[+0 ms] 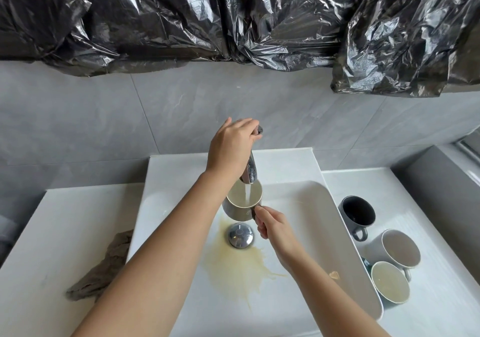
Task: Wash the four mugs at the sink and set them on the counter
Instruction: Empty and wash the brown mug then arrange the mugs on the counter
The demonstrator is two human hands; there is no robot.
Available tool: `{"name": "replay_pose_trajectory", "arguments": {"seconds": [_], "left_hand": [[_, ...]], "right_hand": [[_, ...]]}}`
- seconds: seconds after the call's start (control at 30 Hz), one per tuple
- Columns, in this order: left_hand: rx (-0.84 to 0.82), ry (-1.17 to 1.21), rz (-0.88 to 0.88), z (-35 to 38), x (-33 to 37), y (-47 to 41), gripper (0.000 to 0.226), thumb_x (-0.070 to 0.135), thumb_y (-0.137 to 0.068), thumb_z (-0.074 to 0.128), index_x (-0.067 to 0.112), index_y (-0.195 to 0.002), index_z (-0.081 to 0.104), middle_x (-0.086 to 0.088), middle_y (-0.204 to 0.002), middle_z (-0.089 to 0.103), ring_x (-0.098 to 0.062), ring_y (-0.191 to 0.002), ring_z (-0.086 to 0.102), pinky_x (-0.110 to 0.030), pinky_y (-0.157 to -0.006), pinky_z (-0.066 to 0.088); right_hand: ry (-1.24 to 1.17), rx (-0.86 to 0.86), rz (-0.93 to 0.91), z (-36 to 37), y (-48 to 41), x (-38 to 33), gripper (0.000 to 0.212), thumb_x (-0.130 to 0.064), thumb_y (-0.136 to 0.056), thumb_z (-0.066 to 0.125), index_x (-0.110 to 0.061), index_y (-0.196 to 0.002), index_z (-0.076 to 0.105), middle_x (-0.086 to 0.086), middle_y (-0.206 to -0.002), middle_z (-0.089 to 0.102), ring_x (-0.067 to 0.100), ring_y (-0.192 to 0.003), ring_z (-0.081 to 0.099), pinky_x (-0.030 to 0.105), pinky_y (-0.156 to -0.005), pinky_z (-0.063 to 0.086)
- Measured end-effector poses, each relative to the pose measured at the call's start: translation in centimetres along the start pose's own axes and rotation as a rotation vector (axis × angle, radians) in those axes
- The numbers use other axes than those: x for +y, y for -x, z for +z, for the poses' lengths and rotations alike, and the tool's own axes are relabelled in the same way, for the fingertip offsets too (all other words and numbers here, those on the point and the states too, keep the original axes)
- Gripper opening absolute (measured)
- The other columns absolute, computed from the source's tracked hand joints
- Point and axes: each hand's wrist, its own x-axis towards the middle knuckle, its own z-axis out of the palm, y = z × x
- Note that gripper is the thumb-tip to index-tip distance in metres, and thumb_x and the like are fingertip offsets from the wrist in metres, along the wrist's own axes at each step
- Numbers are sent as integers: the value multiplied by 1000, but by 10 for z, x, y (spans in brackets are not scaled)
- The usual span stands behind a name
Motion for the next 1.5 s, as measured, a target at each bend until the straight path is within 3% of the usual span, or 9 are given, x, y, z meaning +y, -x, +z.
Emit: {"name": "replay_pose_trajectory", "arguments": {"seconds": [0.17, 0.3, 0.53, 0.7, 0.83, 0.93, 1.13, 1.27, 1.5], "left_hand": [[-15, 174, -108, -14, 3, 30, 30, 4, -89, 54, 6, -118, 60, -3, -116, 60, -21, -106, 54, -29, -94, 41], [65, 81, 60, -30, -8, 105, 23, 4, -82, 45, 7, -93, 65, -3, -93, 62, -20, -90, 56, -32, -81, 41], [-728, -200, 251, 6, -30, 132, 26, 21, -84, 51, 23, -106, 62, 6, -106, 60, -17, -108, 55, -31, -86, 35], [-964, -517, 307, 28, -27, 116, 27, 5, -85, 51, 20, -104, 64, -2, -103, 67, -27, -99, 62, -31, -68, 34], [-901, -465, 269, 28, -23, 121, 28, 7, -85, 49, 20, -107, 60, -2, -98, 68, -27, -94, 63, -31, -62, 32], [-817, -396, 238, 27, -17, 127, 29, 9, -88, 45, 20, -112, 57, -3, -99, 68, -29, -94, 64, -32, -63, 34], [-894, -459, 393, 34, -26, 132, 22, 38, -53, 84, 27, -63, 67, 8, -46, 57, -10, -44, 58, -17, -44, 20], [-855, -524, 366, 48, -52, 132, 19, 35, -55, 81, 28, -68, 70, 13, -63, 65, -2, -65, 61, -21, -62, 44], [-819, -316, 336, 46, -24, 131, 36, 29, -38, 89, 26, -62, 62, 9, -51, 54, -9, -50, 58, -16, -40, 37]], "right_hand": [[30, -1, -3, -5, 0, 3, 33, -17, -99, 47, -13, -69, 36, -3, -65, 28, 10, -57, 26, 22, -54, 22], [80, 31, -1, -13, -4, 8, 37, -19, -99, 50, -18, -64, 37, -10, -61, 30, 7, -55, 28, 20, -54, 24], [259, -54, -66, -20, -5, 7, 32, -18, -99, 52, -16, -66, 57, -17, -57, 43, 1, -57, 37, 17, -57, 32], [350, -61, -74, -24, -11, 17, 24, -17, -96, 55, -12, -72, 56, -6, -66, 40, 7, -60, 35, 22, -58, 31], [186, 127, -117, -23, -11, 26, 8, -24, -89, 69, -24, -90, 60, -5, -94, 53, 1, -77, 53, 21, -76, 42], [-42, 94, -1, -21, -14, 29, 60, -45, -75, 74, -40, -128, 47, -11, -121, 57, 5, -106, 60, 31, -91, 50], [-139, 49, 67, -20, -27, 18, 59, -18, -77, 75, -24, -128, 46, 12, -100, 58, 19, -81, 62, 45, -82, 59], [-68, 4, 68, -19, -32, 16, 61, -20, -80, 73, -31, -131, 41, 11, -102, 61, 18, -86, 63, 49, -84, 59], [-334, 9, 120, -15, -31, 20, 64, -22, -72, 61, -29, -135, 45, 10, -92, 67, 18, -68, 64, 41, -71, 59]]}}
